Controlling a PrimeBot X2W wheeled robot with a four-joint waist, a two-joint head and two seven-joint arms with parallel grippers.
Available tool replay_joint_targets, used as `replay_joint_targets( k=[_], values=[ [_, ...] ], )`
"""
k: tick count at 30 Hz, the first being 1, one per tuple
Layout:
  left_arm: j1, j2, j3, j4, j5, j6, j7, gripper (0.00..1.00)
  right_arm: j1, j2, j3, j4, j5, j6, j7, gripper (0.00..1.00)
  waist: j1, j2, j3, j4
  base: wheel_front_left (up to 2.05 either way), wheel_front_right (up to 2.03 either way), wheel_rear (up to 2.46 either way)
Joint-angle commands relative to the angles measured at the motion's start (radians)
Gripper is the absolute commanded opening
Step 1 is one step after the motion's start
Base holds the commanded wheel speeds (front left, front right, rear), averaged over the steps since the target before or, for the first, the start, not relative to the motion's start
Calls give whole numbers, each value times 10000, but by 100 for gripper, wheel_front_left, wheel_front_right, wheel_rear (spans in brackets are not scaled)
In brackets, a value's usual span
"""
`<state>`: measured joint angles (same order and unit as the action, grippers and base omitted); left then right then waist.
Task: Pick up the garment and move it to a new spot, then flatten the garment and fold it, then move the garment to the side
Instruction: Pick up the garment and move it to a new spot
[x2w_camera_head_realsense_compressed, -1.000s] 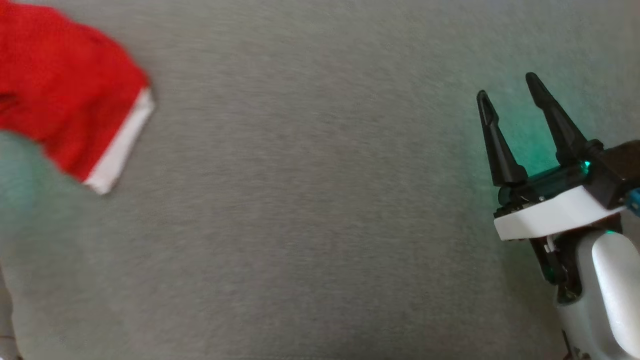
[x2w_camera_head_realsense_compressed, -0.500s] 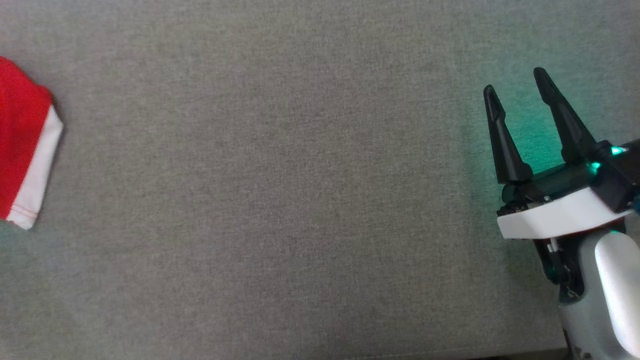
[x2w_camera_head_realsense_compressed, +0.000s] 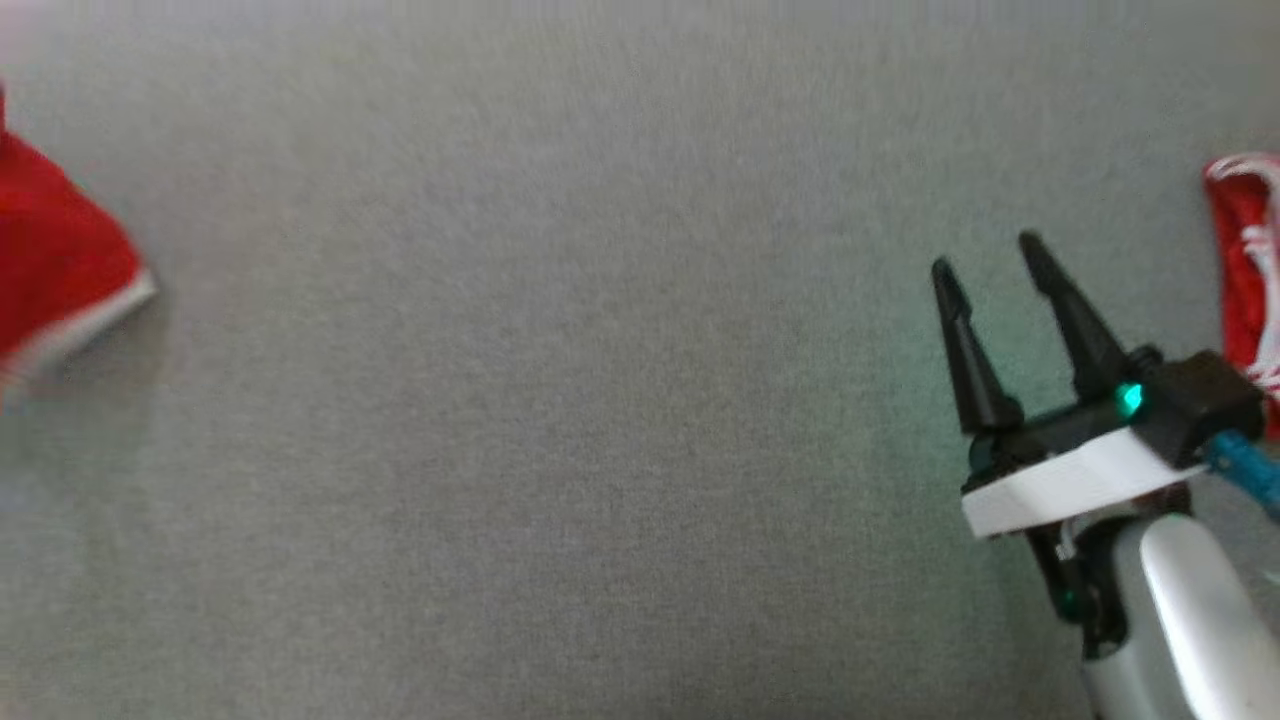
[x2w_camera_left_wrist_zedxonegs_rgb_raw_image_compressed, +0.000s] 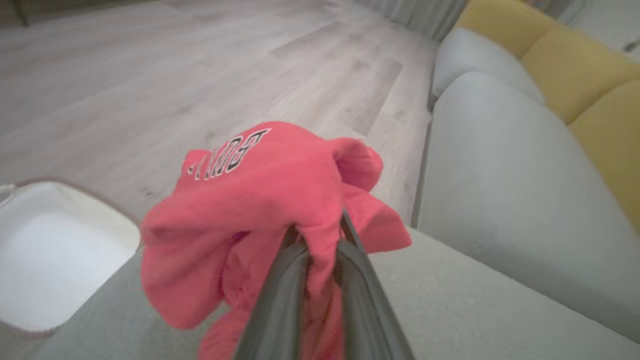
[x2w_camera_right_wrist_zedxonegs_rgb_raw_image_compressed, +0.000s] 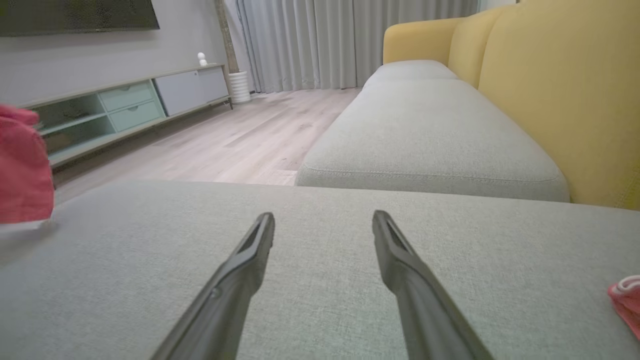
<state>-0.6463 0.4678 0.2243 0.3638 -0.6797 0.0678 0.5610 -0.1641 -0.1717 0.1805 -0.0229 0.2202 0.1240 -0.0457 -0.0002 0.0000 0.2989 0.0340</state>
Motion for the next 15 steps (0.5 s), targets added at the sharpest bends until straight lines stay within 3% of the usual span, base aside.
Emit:
replay_joint_targets(
  k=[1,6,15],
  values=[
    [-584,725,156,-636,110,-137,-15,0,49,41,176,-271,79,67,-130,100,2,0,-932,143,0,0,0],
    [-1271,606,-601,-1906,24,-697,307,0,330,187,182,-70,219,67,-212,100,2,0,-1717,-28,0,0,0],
    [-1618,-1433,-2566,-4210,-724,-771,1240,0,555,288,102,-216,234,67,-100,100,2,0,-2109,-884,0,0,0]
  ],
)
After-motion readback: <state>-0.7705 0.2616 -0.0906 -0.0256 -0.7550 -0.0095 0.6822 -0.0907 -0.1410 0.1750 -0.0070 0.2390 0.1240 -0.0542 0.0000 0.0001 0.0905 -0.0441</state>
